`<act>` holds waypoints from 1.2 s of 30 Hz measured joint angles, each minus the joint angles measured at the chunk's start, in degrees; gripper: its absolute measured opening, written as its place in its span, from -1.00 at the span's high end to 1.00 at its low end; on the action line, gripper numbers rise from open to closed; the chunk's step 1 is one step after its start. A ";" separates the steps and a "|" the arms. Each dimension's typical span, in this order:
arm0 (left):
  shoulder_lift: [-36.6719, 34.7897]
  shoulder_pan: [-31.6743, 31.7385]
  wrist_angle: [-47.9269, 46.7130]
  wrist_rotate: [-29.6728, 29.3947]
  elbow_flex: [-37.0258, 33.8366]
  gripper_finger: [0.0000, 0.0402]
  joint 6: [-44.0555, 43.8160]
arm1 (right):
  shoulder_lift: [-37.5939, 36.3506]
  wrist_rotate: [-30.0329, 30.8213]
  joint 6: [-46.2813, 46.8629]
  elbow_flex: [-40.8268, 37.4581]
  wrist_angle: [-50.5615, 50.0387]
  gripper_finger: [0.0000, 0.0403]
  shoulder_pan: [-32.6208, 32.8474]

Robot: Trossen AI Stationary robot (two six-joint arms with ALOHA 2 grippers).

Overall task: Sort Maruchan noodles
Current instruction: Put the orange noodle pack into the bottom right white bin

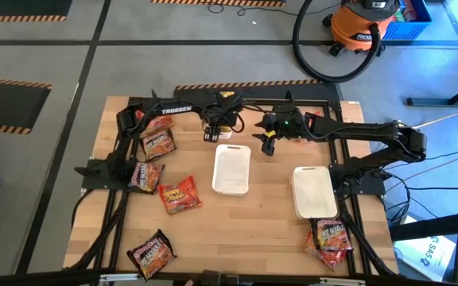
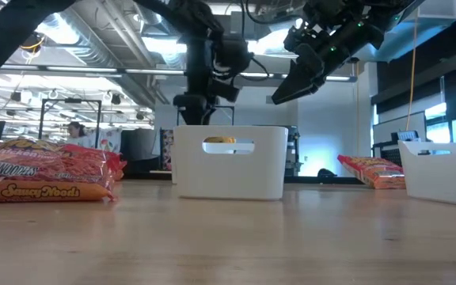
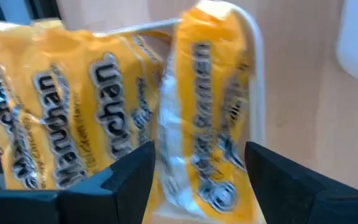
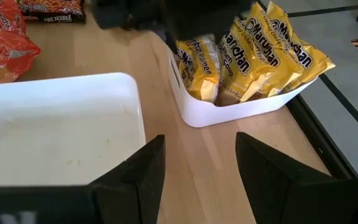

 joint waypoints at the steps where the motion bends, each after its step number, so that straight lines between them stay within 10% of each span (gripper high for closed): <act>1: -0.72 -0.33 -0.32 -0.08 0.00 -0.20 -0.59 | 0.00 0.02 0.00 0.00 0.00 0.12 0.00; 12: -16.19 0.31 -2.42 8.20 -7.02 -0.19 -12.30 | -0.02 0.02 -0.02 0.02 -0.09 0.12 0.00; 26: -48.08 -2.07 34.02 7.61 -49.98 -0.19 -23.37 | 0.24 -0.38 1.33 0.02 3.13 0.12 0.02; 36: -55.58 -9.45 51.17 11.48 -63.97 -0.19 -31.70 | 2.38 -6.43 4.81 0.04 6.86 0.12 0.22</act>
